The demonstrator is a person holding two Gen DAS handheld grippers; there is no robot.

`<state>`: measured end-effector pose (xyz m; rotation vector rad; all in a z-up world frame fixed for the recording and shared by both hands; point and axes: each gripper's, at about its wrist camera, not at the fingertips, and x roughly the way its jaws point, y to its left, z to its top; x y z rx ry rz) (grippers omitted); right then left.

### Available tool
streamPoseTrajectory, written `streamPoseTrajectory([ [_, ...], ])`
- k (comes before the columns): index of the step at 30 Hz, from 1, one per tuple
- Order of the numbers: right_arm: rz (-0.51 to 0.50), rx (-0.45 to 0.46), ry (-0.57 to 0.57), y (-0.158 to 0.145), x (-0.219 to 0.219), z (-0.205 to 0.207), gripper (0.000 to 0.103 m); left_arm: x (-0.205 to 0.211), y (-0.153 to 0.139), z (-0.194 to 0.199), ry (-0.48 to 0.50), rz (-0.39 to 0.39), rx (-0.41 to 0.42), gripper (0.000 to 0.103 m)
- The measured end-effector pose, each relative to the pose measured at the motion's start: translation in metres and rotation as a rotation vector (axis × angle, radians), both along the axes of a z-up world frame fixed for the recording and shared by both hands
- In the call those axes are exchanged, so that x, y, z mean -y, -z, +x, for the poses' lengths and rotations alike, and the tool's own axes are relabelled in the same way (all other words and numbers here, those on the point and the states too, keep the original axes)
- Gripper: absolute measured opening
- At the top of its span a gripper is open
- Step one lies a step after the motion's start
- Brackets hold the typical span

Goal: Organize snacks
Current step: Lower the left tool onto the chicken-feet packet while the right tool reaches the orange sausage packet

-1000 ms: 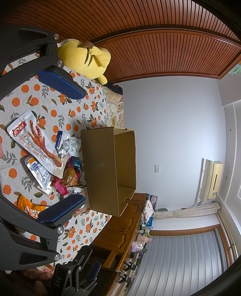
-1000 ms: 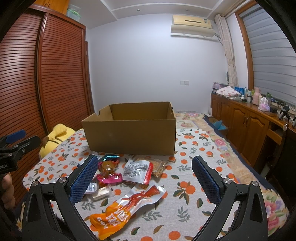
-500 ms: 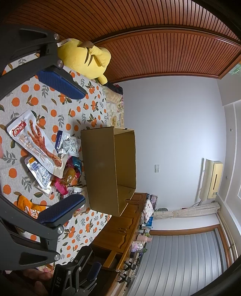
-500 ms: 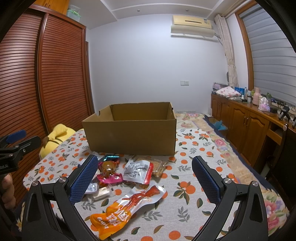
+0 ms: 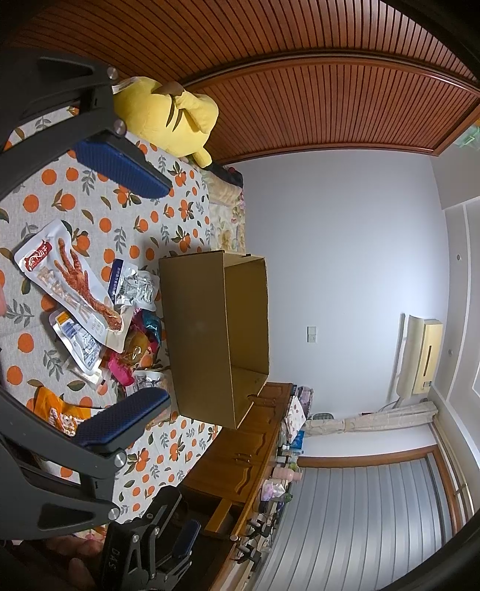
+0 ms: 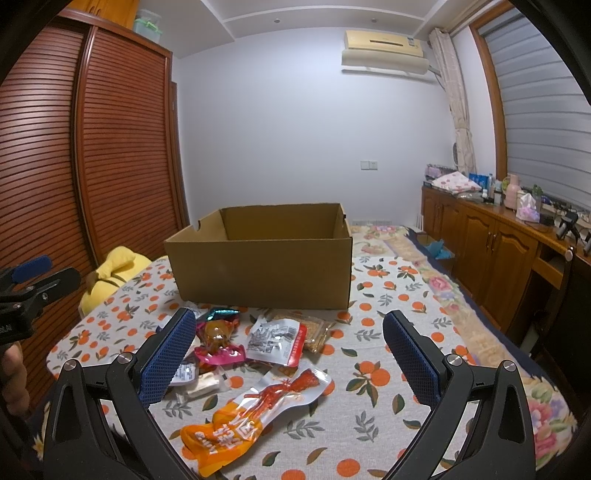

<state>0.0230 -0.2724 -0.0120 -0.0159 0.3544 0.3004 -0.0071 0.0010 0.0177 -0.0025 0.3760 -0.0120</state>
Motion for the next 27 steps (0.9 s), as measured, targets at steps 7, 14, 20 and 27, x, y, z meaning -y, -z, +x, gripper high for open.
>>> streamPoseTrajectory([
  [7, -0.002, -0.009, -0.008, 0.001, -0.004, -0.001, 0.103, 0.000, 0.005, 0.001, 0.004, 0.004, -0.017, 0.103],
  [14, -0.010, -0.057, -0.025, 0.015, -0.009, 0.004, 0.103, -0.010, 0.027, 0.011, 0.002, 0.009, -0.085, 0.103],
  [20, -0.021, -0.126, -0.050, 0.036, -0.013, 0.014, 0.103, -0.021, 0.049, 0.023, 0.030, -0.006, -0.159, 0.103],
  [27, -0.039, -0.223, -0.077, 0.064, -0.014, 0.028, 0.102, -0.029, 0.075, 0.041, 0.039, 0.025, -0.242, 0.103],
])
